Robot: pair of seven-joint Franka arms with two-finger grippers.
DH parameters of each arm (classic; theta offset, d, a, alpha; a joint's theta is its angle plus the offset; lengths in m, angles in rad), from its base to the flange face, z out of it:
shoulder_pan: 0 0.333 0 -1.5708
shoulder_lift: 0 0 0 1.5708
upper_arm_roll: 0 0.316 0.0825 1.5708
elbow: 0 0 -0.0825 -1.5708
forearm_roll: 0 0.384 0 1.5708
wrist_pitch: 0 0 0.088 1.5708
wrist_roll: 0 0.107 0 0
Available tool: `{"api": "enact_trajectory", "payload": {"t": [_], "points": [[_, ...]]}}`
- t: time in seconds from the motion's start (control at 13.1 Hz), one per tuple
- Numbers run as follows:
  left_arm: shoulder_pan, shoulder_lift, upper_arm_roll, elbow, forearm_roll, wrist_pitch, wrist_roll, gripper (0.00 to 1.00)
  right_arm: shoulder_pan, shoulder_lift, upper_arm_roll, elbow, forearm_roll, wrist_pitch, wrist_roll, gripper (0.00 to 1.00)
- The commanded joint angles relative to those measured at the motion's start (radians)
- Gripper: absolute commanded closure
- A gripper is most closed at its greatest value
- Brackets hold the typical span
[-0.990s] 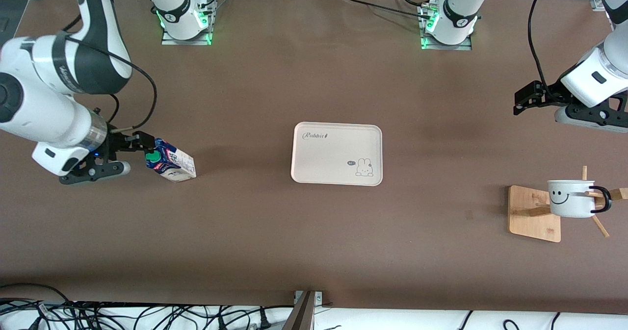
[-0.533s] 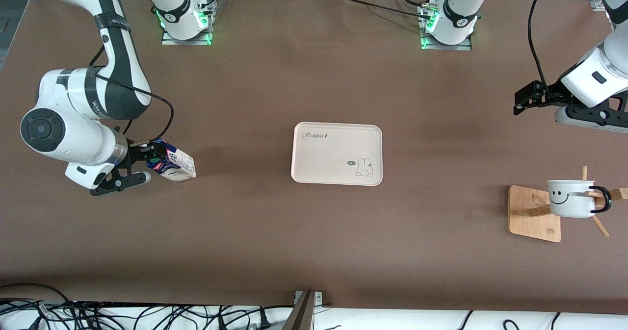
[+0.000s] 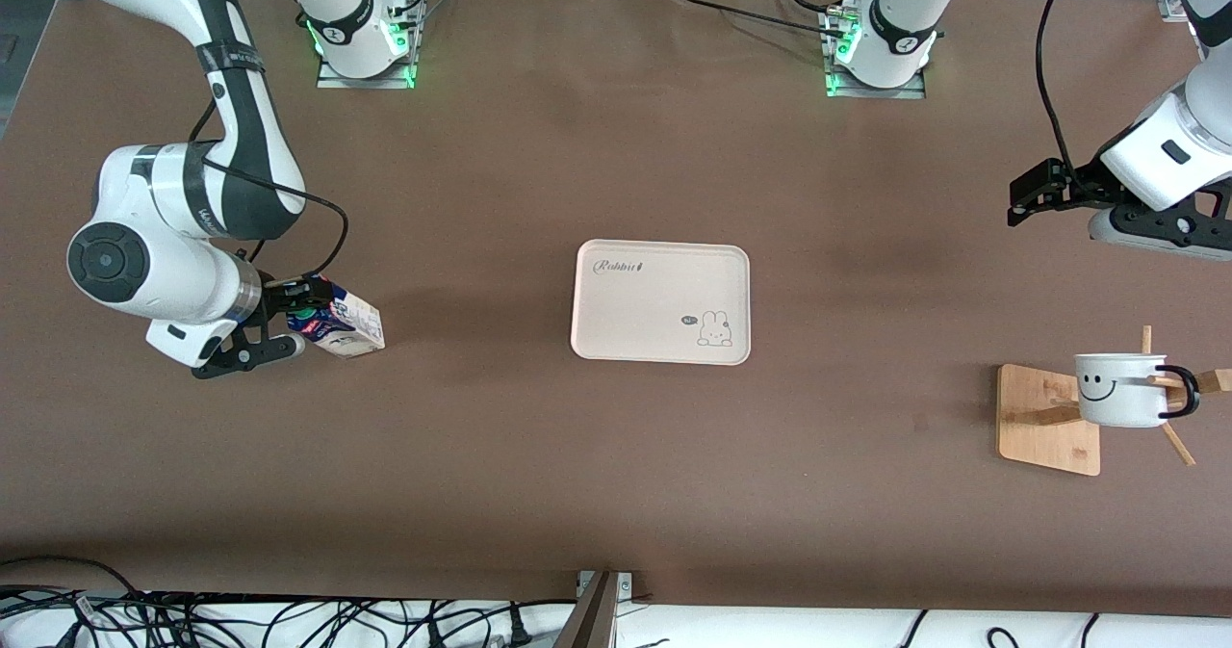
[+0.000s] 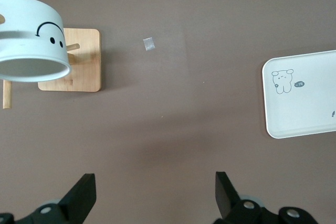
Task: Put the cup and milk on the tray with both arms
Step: 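Reach the right gripper down to the milk carton, then close the right gripper on the milk carton and lift it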
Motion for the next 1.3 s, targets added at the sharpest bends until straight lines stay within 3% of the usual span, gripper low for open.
{"api": "enact_trajectory", "payload": {"t": [0.0, 0.46, 1.22], "points": [[-0.005, 0.014, -0.001, 0.034, 0.021, -0.025, -0.012, 0.00, -0.003, -0.032, 0.001, -0.052, 0.014, 0.021, -0.008, 0.00], [-0.005, 0.014, -0.001, 0.034, 0.021, -0.023, -0.010, 0.00, -0.003, -0.032, 0.001, -0.078, 0.016, 0.038, -0.005, 0.02], [-0.005, 0.014, -0.001, 0.034, 0.021, -0.025, -0.010, 0.00, -0.003, -0.029, 0.001, -0.079, 0.045, 0.038, 0.029, 0.26]]}}
